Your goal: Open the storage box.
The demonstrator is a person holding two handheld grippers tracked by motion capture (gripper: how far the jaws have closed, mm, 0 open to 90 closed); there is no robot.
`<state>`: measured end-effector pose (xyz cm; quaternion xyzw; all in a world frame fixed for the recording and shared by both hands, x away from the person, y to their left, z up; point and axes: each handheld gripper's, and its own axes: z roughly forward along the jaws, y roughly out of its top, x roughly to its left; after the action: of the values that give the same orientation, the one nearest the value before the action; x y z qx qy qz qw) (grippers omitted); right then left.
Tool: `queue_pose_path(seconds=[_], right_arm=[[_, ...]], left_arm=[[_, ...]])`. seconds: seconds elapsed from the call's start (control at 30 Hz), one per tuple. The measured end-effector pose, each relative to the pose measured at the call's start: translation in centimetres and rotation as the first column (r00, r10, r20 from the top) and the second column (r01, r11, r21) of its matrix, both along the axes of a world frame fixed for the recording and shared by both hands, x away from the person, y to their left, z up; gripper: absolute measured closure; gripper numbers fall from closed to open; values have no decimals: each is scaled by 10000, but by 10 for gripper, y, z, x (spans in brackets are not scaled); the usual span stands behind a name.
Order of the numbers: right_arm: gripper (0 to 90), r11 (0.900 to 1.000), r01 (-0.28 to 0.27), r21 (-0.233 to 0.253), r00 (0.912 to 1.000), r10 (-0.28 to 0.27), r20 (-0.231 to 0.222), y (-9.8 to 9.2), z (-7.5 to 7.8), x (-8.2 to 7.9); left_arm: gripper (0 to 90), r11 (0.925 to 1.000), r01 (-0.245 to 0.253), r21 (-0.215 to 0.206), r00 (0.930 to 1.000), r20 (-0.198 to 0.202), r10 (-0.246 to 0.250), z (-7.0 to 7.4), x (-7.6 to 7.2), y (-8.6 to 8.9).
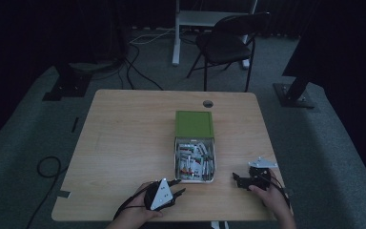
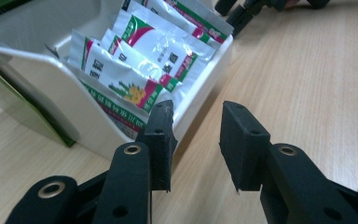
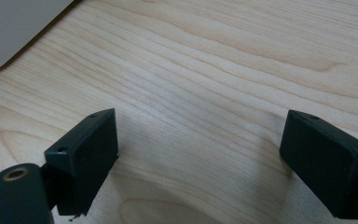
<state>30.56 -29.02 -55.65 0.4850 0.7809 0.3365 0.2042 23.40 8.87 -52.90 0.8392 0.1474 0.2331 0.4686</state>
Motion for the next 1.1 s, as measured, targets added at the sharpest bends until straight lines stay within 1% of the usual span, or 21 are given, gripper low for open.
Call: queue_pose_path(seconds=[0.03, 0.13, 0.17, 0.33, 0.37, 0.4, 0.47, 0.53, 0.57, 0.6, 0.7, 0.73, 0.77, 0.8, 0.83, 0.87, 0.93, 1.03, 1.07, 1.1], right_arm=[[111, 10000, 2, -1, 10000, -2, -3, 0, 0, 0], [111, 10000, -2, -5, 10000, 2, -1, 0, 0, 0], [111, 10000, -2, -5, 10000, 2, -2, 0, 0, 0], [111, 10000, -2, -5, 10000, 2, -1, 0, 0, 0], [111, 10000, -2, -5, 10000, 2, -1, 0, 0, 0], [111, 10000, 0, -4, 10000, 0, -1, 0, 0, 0], [111, 10000, -1, -5, 10000, 1, -2, 0, 0, 0], [110, 10000, 0, -2, 10000, 0, -3, 0, 0, 0], [110, 10000, -1, -4, 10000, 1, -1, 0, 0, 0], [110, 10000, -4, -6, 10000, 4, 1, 0, 0, 0], [110, 10000, -2, -2, 10000, 2, -4, 0, 0, 0], [110, 10000, -3, -4, 10000, 3, -2, 0, 0, 0], [110, 10000, -3, -3, 10000, 3, -2, 0, 0, 0], [110, 10000, -1, -3, 10000, 1, -3, 0, 0, 0], [110, 10000, -4, -7, 10000, 4, 0, 0, 0, 0], [110, 10000, -5, -6, 10000, 5, -3, 0, 0, 0], [110, 10000, -5, -7, 10000, 5, 1, 0, 0, 0], [110, 10000, -4, -6, 10000, 4, 0, 0, 0, 0], [110, 10000, -4, -5, 10000, 4, -1, 0, 0, 0], [110, 10000, -4, -7, 10000, 4, 0, 0, 0, 0]], left_arm=[[657, 10000, 3, -1, 10000, -84, -3, -1, 0, 2], [657, 9998, -178, 22, 9997, -175, 179, -3, 1, 7], [657, 9997, -255, 39, 9996, -116, 255, -3, 2, 9], [657, 9979, -649, -73, 9975, -274, 647, -4, 5, 22], [657, 9970, -765, -78, 9968, -232, 763, -4, 6, 25], [657, 9964, -841, -84, 9960, -295, 839, -4, 6, 28], [657, 9936, -1108, -215, 9935, -292, 1101, -3, 8, 33], [657, 9916, -1272, -217, 9912, -394, 1263, -2, 11, 40], [658, 9893, -1422, -320, 9892, -394, 1409, -2, 12, 43], [658, 9879, -1500, -388, 9878, -487, 1481, -2, 13, 46], [657, 9814, -1855, -503, 9816, -546, 1828, 0, 16, 56], [657, 9777, -2002, -637, 9786, -616, 1963, 0, 17, 59], [657, 9743, -2153, -654, 9753, -644, 2112, 0, 18, 62], [657, 9726, -2238, -636, 9733, -661, 2196, 0, 19, 66], [626, 9685, -2358, -803, 9703, -754, 2300, -1, 20, 69], [616, 9654, -2477, -814, 9668, -849, 2409, -1, 20, 71], [616, 9615, -2641, -756, 9630, -768, 2584, -2, 21, 77], [616, 9516, -2980, -754, 9525, -893, 2912, -2, 24, 85], [616, 9454, -3153, -821, 9463, -1021, 3067, -2, 25, 88], [616, 9414, -3275, -802, 9419, -1062, 3186, -1, 26, 92]])
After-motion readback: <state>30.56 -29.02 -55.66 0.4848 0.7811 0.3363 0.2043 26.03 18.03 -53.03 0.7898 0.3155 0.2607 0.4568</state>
